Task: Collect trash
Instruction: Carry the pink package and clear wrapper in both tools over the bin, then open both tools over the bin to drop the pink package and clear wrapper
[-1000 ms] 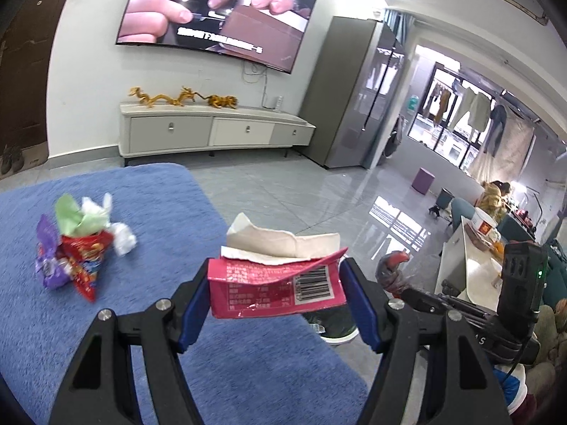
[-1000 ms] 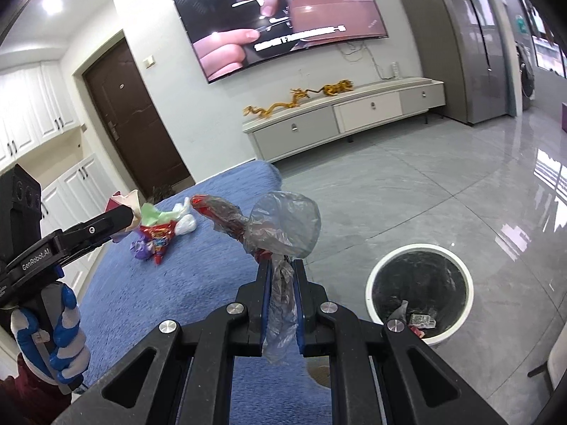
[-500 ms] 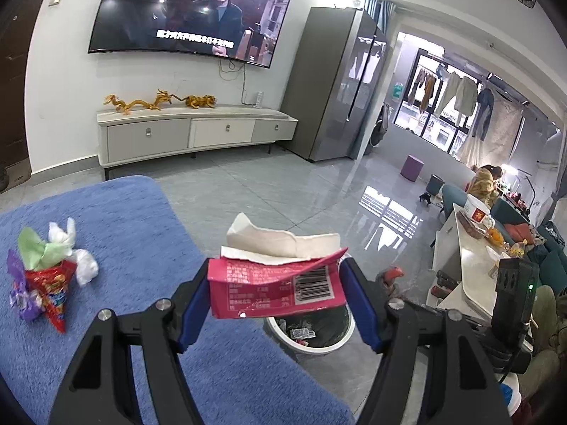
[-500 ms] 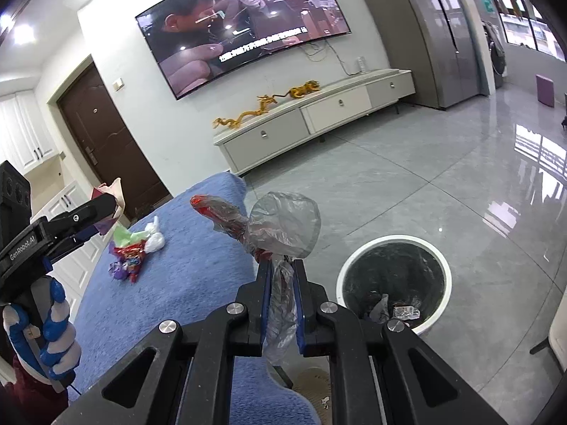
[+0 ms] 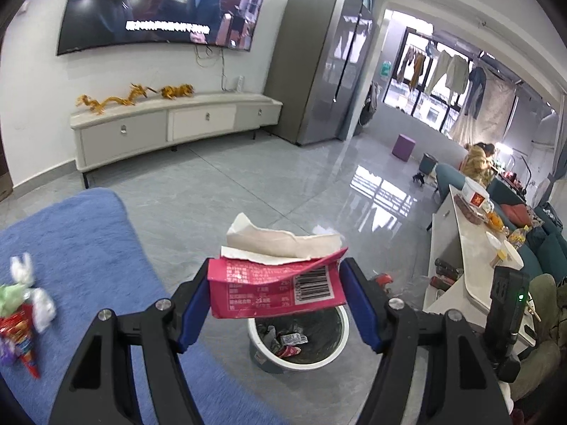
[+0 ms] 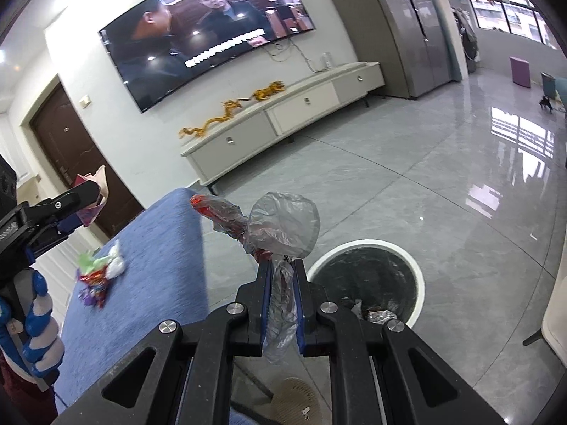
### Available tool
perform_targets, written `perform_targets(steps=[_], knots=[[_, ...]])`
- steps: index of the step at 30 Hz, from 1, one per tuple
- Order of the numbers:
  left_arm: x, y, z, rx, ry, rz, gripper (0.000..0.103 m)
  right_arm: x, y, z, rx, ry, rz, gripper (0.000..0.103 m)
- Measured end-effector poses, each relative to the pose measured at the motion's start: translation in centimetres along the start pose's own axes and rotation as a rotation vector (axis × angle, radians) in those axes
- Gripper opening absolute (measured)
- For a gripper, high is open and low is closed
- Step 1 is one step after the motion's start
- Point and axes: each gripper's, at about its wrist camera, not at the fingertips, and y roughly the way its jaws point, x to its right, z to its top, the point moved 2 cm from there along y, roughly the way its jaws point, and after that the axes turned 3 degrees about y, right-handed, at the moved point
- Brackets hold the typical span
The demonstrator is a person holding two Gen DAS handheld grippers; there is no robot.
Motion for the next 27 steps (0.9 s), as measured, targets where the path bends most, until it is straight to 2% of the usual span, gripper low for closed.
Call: perform_targets(steps=[6,11,18,19,21,24,27], knots=[[1.8,7.1,0.4,-0.103,0.001,-0.049,0.068,4.0,4.1,0.4,-0.058,0.048,-0.062,0.012],[2.4,13.5,-0.5,-0.196,-0.021,-0.085,0.068,7.0,8.2,-0.1,-0.130,0.082,-0.120,0.013],[2.2,19.9,-1.7,-0.292,-0.081,-0.129,0.068,10.1,12.7,-1.1,-0.213,0.118,-0.177,0.014],[2.0,20.6,-1.9,-0.306,-0.094,-0.144,0.069,10.4,13.1,-1.3,-0.222,0.122,-0.183,0.016],[2.0,21.7,-2.3,-0.327,-0.112,-0.171,0.069,11.0,13.5,-1.7,-0.235,0.130,-0.191,0.033],[2.0,22.7,-2.9,-0.342,-0.129,-0.188,0.077,11.5,13.9,-2.2,-0.251,0.139,-0.204,0.037],[2.4,23.2,-3.3,-0.360,-0.136,-0.202,0.077,12.1,13.6,-2.6,-0.261,0.156,-0.214,0.038]])
